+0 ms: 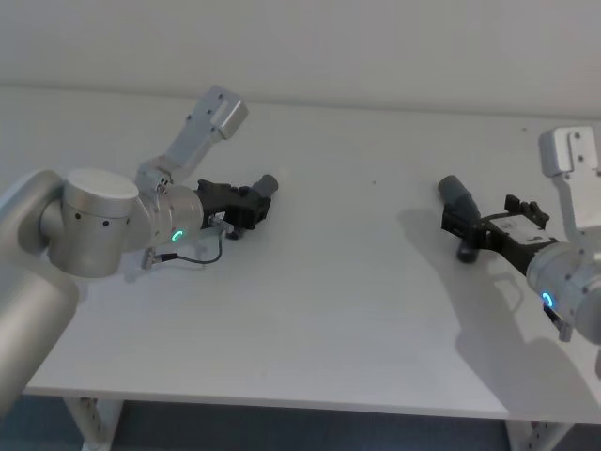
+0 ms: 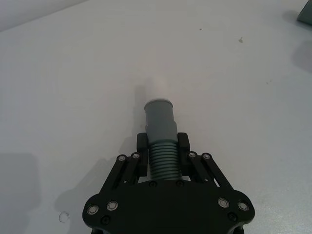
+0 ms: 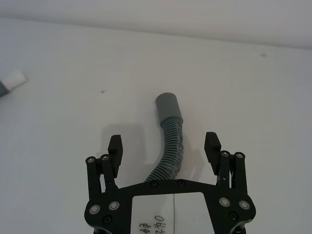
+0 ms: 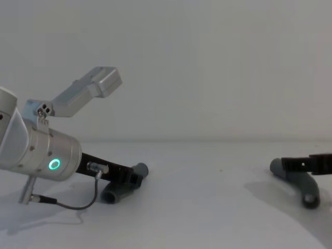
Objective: Use both hands to pick up one end of the pipe from the table, align the ends, and insert them.
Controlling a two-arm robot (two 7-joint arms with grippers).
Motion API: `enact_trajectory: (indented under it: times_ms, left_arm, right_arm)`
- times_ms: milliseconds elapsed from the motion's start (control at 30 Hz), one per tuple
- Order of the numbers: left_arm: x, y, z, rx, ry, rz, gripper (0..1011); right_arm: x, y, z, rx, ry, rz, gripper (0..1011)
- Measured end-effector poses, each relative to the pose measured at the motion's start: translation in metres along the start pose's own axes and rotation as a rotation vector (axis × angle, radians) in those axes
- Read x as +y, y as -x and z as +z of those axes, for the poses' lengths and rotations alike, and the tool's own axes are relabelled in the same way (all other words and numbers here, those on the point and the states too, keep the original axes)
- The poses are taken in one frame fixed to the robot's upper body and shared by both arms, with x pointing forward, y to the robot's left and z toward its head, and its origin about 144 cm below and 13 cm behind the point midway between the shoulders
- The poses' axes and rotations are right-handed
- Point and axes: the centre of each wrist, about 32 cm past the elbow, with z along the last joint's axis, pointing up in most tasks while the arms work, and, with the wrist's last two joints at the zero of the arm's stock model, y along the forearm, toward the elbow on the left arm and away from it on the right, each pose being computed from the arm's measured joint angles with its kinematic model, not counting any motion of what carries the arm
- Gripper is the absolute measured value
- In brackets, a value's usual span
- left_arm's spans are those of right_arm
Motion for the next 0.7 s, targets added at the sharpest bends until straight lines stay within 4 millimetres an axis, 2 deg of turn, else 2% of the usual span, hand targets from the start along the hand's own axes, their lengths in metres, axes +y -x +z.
enact_trajectory:
  times_ms: [700]
  left_arm:
    - [0.000,0.000,0.000,0.000,0.000,0.000,347]
  right_arm:
    - [0.031,0.001,0.002,-0.011,0.080,-0.049,1001]
